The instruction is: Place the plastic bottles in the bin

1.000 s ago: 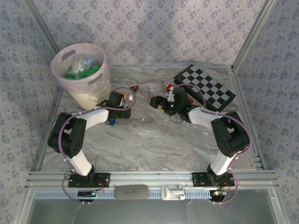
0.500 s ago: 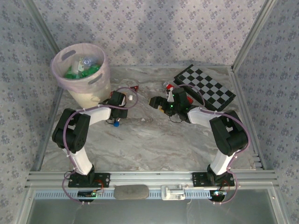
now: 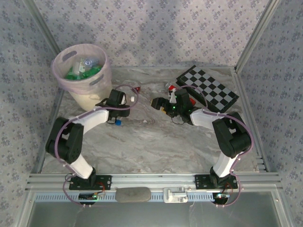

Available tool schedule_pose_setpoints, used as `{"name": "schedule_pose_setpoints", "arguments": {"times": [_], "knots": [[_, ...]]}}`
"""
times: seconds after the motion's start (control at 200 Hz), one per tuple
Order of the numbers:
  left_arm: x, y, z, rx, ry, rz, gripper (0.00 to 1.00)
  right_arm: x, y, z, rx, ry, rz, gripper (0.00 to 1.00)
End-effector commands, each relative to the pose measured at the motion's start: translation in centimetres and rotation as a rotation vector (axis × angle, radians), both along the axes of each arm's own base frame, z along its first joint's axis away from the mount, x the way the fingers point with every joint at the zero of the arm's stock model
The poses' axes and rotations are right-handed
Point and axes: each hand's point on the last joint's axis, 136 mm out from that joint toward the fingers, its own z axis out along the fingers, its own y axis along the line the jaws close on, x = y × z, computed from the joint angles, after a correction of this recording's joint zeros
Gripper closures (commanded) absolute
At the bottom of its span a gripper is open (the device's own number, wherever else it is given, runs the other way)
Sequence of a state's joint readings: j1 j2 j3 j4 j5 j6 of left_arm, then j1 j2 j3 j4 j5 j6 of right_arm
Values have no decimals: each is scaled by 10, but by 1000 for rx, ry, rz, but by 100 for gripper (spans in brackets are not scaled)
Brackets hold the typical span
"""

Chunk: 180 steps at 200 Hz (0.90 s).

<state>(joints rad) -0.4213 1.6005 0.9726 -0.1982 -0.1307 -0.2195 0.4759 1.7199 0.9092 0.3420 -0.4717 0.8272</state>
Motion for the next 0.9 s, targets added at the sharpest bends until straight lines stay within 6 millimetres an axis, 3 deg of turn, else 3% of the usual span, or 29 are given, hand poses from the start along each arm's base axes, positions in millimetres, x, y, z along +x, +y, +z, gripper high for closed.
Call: {"name": "schedule_pose_setpoints", "arguments": {"times": [0.0, 0.23, 0.4, 0.69, 0.895], "knots": [[2, -11, 64, -96, -118, -16, 57, -1, -1, 3, 18, -8, -5, 1], [0, -10, 166, -167, -308, -57, 57, -5, -8, 0, -34, -28, -11, 1], [4, 6, 231, -180, -391, -64, 57, -10, -18, 4, -95, -69, -21, 1], [22, 81, 310, -159, -506, 80, 56, -15, -32, 14, -194, -128, -25, 1], [43, 140, 328, -160, -539, 205, 55, -17, -35, 16, -229, -157, -15, 1]]}}
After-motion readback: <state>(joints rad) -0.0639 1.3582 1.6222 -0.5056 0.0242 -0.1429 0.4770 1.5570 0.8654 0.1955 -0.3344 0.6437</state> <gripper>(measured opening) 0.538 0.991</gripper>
